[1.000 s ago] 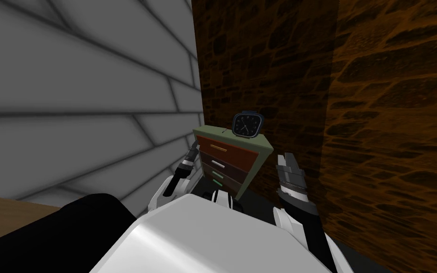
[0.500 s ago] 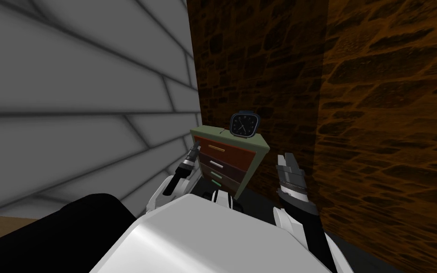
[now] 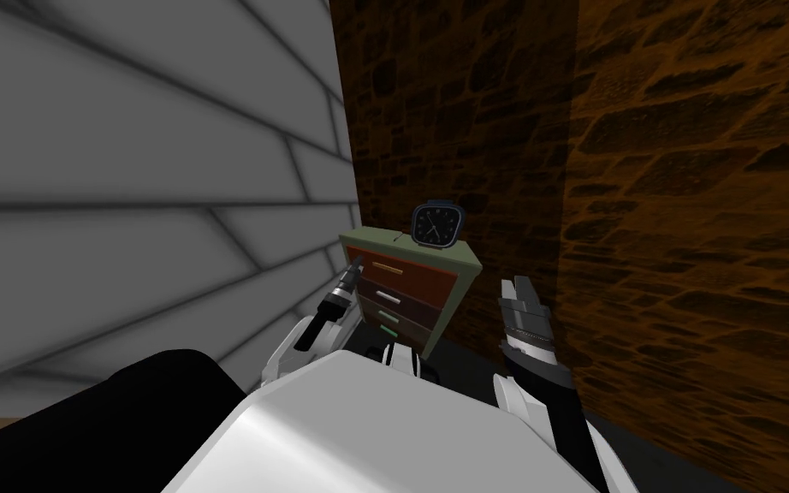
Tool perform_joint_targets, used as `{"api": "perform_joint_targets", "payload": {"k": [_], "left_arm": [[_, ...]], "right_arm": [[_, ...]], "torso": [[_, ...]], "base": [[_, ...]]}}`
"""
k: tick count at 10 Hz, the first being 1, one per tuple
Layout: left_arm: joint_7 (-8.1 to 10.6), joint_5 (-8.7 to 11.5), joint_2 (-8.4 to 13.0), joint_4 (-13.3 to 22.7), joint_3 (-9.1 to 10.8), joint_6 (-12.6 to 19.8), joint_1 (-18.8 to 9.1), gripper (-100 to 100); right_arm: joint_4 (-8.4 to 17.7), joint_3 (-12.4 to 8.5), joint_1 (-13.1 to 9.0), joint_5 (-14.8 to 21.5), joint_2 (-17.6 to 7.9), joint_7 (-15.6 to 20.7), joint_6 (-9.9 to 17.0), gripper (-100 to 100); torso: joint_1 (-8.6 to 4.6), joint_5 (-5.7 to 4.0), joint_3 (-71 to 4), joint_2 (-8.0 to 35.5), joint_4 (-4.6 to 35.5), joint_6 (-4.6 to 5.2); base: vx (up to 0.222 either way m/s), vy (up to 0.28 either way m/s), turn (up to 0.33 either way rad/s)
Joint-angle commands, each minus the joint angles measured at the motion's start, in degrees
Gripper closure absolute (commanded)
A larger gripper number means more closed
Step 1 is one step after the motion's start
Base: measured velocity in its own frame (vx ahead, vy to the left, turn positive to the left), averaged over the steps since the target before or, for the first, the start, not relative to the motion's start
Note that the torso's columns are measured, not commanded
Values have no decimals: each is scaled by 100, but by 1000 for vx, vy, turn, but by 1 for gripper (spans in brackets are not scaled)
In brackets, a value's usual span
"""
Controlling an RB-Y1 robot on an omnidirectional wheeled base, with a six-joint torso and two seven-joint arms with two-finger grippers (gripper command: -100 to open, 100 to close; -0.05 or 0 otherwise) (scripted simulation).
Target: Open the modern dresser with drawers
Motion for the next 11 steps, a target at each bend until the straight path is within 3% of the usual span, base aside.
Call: {"api": "perform_joint_targets", "payload": {"k": [1,11], "left_arm": [[51,-43,105,-76,-51,282,12,-100],[290,-222,763,-379,-257,1528,50,-100]], "right_arm": [[0,0,0,0,0,0,0,0],[0,0,0,0,0,0,0,0]], "torso": [[0,0,0,0,0,1],[-1,0,0,0,0,0]], "base": [[8,-7,-70],[9,-7,-66]]}}
